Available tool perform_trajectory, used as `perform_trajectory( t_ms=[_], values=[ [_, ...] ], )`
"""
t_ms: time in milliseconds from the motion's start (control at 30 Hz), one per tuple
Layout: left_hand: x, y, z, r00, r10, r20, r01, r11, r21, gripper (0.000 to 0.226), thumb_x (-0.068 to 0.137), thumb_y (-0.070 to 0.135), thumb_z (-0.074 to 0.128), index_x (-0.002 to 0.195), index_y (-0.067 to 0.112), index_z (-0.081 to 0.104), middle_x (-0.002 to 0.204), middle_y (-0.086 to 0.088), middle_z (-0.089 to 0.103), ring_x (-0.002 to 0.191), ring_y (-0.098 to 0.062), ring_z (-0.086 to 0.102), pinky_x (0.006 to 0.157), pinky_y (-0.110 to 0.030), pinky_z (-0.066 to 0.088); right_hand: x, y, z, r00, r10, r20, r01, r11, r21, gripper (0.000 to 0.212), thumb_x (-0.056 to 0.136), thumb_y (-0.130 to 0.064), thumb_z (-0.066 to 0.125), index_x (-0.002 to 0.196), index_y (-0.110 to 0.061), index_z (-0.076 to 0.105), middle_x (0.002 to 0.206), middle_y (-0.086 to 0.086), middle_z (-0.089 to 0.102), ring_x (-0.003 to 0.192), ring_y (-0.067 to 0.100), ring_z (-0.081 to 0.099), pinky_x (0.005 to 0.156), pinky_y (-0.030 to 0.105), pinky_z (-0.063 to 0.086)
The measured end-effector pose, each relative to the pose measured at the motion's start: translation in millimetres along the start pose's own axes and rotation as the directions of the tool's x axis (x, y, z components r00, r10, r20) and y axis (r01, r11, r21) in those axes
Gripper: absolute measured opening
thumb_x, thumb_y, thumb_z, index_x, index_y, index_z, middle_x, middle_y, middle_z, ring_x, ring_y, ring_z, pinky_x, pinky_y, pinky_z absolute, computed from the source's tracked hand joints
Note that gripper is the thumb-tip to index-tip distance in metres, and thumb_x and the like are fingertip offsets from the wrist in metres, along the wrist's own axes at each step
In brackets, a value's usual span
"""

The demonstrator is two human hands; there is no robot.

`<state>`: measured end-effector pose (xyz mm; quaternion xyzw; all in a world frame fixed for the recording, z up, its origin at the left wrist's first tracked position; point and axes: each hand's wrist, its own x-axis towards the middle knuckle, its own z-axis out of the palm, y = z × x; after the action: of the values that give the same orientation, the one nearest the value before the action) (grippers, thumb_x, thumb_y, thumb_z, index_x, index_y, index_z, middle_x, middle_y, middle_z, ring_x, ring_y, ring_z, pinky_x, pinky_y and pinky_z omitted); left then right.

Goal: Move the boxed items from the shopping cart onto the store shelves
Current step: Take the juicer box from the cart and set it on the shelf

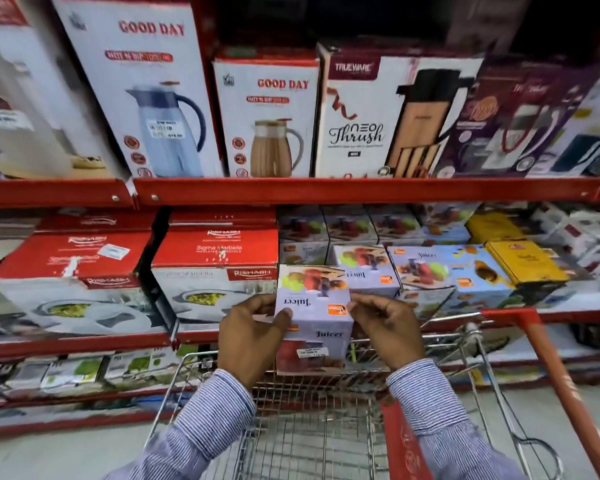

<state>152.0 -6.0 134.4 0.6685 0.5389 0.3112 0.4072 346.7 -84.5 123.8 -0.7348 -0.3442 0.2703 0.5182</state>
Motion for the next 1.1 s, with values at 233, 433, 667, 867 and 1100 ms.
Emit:
perform_trajectory(
  t_ms=[233, 433, 667, 867, 1100],
  values=[
    [16, -6, 13, 0.998, 0.062, -0.005, -0.062, 0.998, 0.012, 0.030, 0.086, 0.016, 0.070, 0.116, 0.015, 0.071, 0.107, 0.001, 0.076, 0.075, 0.007, 0.063, 0.068, -0.010, 0.053, 21, 0, 5, 0.998, 0.027, 0.058, -0.022, 0.997, -0.071, 0.024, 0.081, -0.014, 0.070, 0.104, -0.020, 0.071, 0.095, -0.007, 0.073, 0.088, 0.014, 0.070, 0.082, 0.038, 0.059],
    [24, -18, 36, 0.996, 0.040, -0.076, -0.043, 0.998, -0.042, 0.038, 0.089, 0.008, 0.066, 0.127, 0.012, 0.065, 0.112, -0.001, 0.073, 0.081, -0.001, 0.066, 0.061, 0.007, 0.043, 38, 4, 12, 0.997, 0.039, 0.067, -0.030, 0.991, -0.130, 0.033, 0.081, -0.005, 0.068, 0.110, -0.021, 0.067, 0.104, -0.008, 0.070, 0.085, 0.008, 0.068, 0.080, 0.022, 0.054],
    [33, -34, 56, 0.993, -0.028, -0.113, 0.015, 0.993, -0.114, 0.042, 0.091, 0.010, 0.064, 0.132, 0.016, 0.061, 0.122, -0.006, 0.072, 0.106, -0.022, 0.070, 0.095, -0.041, 0.057, 48, 20, 26, 0.998, 0.059, 0.002, -0.058, 0.987, -0.149, 0.034, 0.081, -0.005, 0.067, 0.106, -0.028, 0.067, 0.101, -0.010, 0.070, 0.073, -0.005, 0.064, 0.065, 0.009, 0.049],
    [41, -39, 66, 0.989, -0.062, -0.131, 0.049, 0.993, -0.104, 0.035, 0.091, 0.006, 0.063, 0.125, 0.014, 0.065, 0.111, -0.001, 0.072, 0.092, -0.013, 0.066, 0.064, 0.005, 0.043, 53, 32, 35, 0.998, 0.053, -0.044, -0.062, 0.974, -0.216, 0.035, 0.082, -0.002, 0.065, 0.111, -0.022, 0.069, 0.105, 0.000, 0.072, 0.082, 0.011, 0.068, 0.081, 0.026, 0.057],
    [47, -30, 70, 0.968, -0.068, -0.241, 0.049, 0.995, -0.083, 0.024, 0.089, 0.015, 0.069, 0.112, 0.010, 0.073, 0.093, 0.000, 0.075, 0.068, 0.020, 0.049, 0.055, 0.010, 0.036, 52, 29, 49, 0.987, 0.008, -0.160, -0.042, 0.976, -0.215, 0.034, 0.081, -0.002, 0.064, 0.113, -0.012, 0.069, 0.104, 0.005, 0.075, 0.087, 0.017, 0.070, 0.086, 0.031, 0.057]
  ],
)
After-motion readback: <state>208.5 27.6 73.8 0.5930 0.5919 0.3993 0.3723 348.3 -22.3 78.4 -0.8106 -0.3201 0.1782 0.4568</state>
